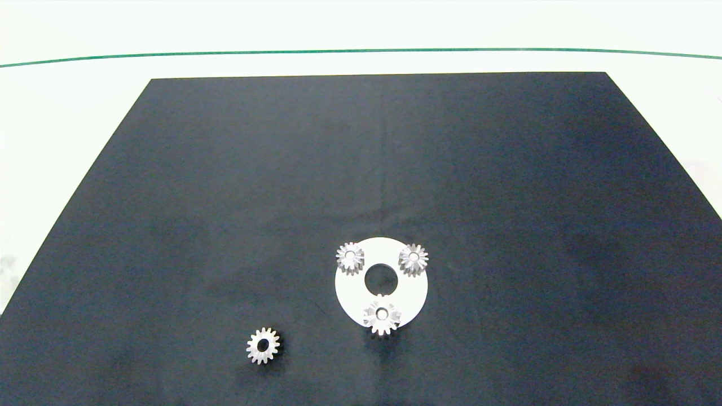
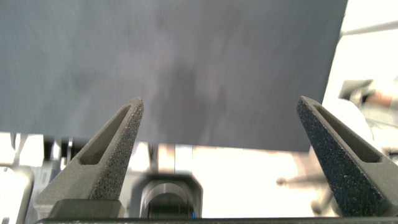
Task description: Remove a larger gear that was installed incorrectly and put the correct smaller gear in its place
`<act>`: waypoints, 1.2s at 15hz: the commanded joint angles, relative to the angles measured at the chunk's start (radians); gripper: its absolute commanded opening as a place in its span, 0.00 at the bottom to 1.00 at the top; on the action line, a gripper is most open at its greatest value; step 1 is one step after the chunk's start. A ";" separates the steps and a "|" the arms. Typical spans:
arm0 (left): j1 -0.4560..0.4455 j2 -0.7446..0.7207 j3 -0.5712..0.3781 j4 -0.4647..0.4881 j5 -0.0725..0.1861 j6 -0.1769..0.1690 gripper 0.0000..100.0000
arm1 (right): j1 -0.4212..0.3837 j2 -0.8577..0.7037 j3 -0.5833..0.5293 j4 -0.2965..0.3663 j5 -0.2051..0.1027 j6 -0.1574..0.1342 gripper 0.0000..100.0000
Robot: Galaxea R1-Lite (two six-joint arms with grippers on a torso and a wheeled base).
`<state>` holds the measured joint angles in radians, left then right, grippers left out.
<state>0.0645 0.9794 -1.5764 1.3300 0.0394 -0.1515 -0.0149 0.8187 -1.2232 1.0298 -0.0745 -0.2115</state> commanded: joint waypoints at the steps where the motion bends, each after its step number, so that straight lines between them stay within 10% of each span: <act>1: -0.020 0.271 -0.155 0.110 0.004 -0.051 1.00 | 0.003 0.209 -0.081 0.050 -0.004 -0.006 1.00; 13: -0.133 0.279 -0.146 0.107 0.040 -0.054 1.00 | 0.039 0.273 -0.062 0.046 0.002 -0.002 1.00; 18: -0.138 0.217 -0.154 0.112 0.040 -0.051 1.00 | 0.230 0.367 -0.154 0.053 -0.010 0.047 1.00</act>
<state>-0.0726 1.2238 -1.7289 1.4340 0.0794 -0.2015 0.1740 1.1464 -1.3447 1.0743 -0.0828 -0.1660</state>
